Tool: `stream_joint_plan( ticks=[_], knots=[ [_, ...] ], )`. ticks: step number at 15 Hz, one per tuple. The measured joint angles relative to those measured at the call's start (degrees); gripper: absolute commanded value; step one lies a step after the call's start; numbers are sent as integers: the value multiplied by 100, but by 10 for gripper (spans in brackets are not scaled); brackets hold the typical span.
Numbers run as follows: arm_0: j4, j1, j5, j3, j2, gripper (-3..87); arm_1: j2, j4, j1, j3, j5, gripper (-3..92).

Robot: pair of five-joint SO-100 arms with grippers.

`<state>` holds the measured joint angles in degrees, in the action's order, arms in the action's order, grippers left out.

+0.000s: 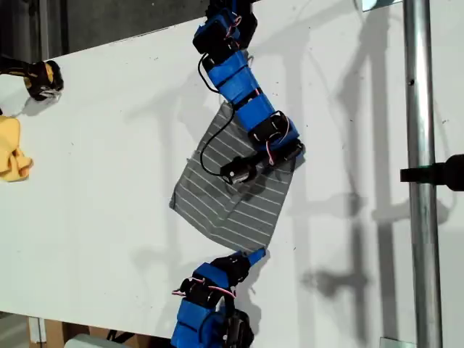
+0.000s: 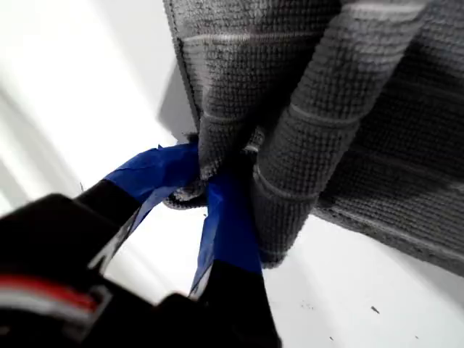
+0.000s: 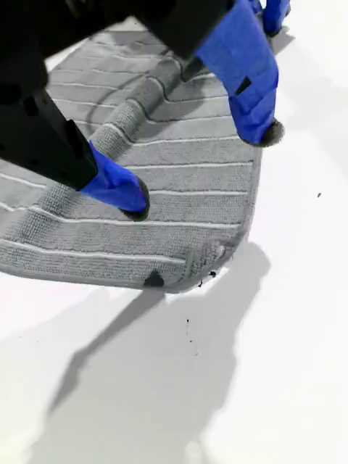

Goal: Grasp corners of a towel and fold twice.

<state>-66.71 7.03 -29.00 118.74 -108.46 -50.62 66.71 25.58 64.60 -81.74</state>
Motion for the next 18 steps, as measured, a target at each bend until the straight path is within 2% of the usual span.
stream_joint_plan(
  ticks=[2,5,9,13,16,18],
  knots=[
    [510,0,-114,114,299,282,0,0,0,0,0,-1],
    [940,0,-193,237,747,273,0,-9,0,0,70,-1],
    [1187,-79,-264,396,1283,267,0,-9,0,9,105,-1],
    [1081,-422,-211,352,1705,257,-53,-26,0,44,105,-1],
    [387,-642,-299,-325,2514,158,-149,-35,0,141,105,-1],
    [360,-650,-299,-343,2584,-10,-202,-79,0,211,105,-1]
  ],
)
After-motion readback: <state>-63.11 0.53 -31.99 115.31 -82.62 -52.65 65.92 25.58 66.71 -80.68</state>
